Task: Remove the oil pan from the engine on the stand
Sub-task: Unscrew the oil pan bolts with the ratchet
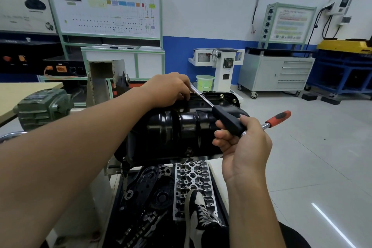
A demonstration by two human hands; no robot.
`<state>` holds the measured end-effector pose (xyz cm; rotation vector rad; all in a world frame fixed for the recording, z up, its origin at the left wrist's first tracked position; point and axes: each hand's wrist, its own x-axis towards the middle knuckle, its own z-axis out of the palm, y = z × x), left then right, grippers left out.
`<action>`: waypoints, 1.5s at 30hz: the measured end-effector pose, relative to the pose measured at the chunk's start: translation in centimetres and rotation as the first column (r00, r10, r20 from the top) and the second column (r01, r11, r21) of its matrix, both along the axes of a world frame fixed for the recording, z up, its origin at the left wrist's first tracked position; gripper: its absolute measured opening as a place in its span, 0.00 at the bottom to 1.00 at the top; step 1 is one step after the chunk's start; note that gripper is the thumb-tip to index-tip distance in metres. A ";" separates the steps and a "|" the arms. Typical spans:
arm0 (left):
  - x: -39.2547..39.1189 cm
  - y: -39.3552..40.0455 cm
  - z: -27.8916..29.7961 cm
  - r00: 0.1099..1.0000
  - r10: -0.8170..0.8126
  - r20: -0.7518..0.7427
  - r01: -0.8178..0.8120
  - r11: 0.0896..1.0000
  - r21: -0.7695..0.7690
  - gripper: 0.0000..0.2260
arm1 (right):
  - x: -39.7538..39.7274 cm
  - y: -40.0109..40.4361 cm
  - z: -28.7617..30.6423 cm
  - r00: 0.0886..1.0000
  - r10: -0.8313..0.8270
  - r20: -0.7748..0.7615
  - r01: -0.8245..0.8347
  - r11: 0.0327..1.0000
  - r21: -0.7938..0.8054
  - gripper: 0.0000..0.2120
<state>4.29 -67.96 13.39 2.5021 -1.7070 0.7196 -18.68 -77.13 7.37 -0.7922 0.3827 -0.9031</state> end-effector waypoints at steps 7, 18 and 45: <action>-0.3 0.2 -0.1 0.999 0.041 0.029 -0.041 0.999 -0.020 0.07 | 0.1 0.0 -0.1 1.000 -0.009 -0.006 0.009 1.000 -0.002 0.09; 0.7 0.3 -0.6 0.911 -0.032 -0.411 -0.058 0.977 -0.204 0.09 | 0.3 -0.1 -0.4 1.000 -0.015 -0.008 0.015 1.000 -0.027 0.07; 0.0 0.6 -0.6 0.817 -0.035 -0.576 -0.160 0.945 -0.285 0.19 | 0.8 2.4 2.1 0.904 -0.299 -0.307 0.058 0.795 -0.604 0.04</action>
